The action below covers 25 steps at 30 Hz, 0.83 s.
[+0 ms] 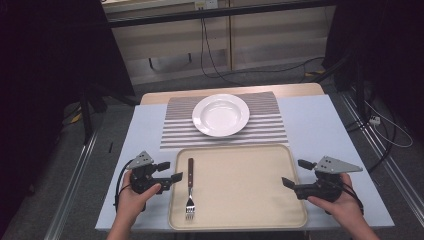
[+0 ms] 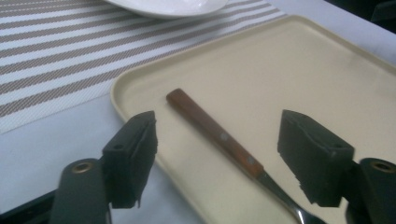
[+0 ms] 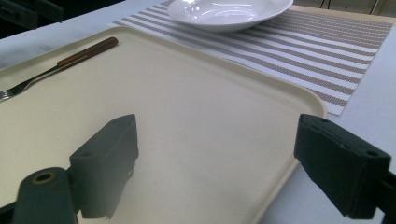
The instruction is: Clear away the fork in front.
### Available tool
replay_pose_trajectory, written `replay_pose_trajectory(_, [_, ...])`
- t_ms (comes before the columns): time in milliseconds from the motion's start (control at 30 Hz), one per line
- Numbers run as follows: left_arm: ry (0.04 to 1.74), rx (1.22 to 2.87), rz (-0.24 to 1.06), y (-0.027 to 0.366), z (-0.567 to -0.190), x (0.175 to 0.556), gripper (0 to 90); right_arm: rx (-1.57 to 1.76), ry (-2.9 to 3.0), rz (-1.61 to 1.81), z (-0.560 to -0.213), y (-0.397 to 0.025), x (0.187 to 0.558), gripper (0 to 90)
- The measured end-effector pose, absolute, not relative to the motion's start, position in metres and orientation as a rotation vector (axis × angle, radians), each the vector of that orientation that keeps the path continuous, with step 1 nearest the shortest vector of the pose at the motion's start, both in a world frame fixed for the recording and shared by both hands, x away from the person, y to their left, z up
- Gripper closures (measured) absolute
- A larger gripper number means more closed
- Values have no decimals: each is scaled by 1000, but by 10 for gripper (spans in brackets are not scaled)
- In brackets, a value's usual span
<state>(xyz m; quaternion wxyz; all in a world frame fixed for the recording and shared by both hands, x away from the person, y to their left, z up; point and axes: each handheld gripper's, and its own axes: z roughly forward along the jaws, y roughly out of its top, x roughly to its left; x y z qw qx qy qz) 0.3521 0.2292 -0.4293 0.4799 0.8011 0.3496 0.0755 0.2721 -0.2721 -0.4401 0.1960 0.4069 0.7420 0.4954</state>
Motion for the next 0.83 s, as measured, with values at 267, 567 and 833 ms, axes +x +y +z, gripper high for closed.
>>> replay_pose_trajectory(267, [864, 1955, 213, 243, -431, 344, 242, 1148, 2075, 1375, -442, -279, 268, 138])
replay_pose_trajectory(567, [868, 1958, 244, 253, -435, 338, 194, 1142, 2072, 1367, -445, -280, 266, 137])
replay_pose_trajectory(833, [862, 1948, 256, 252, -436, 336, 157, 1135, 2064, 1379, -446, -280, 266, 136])
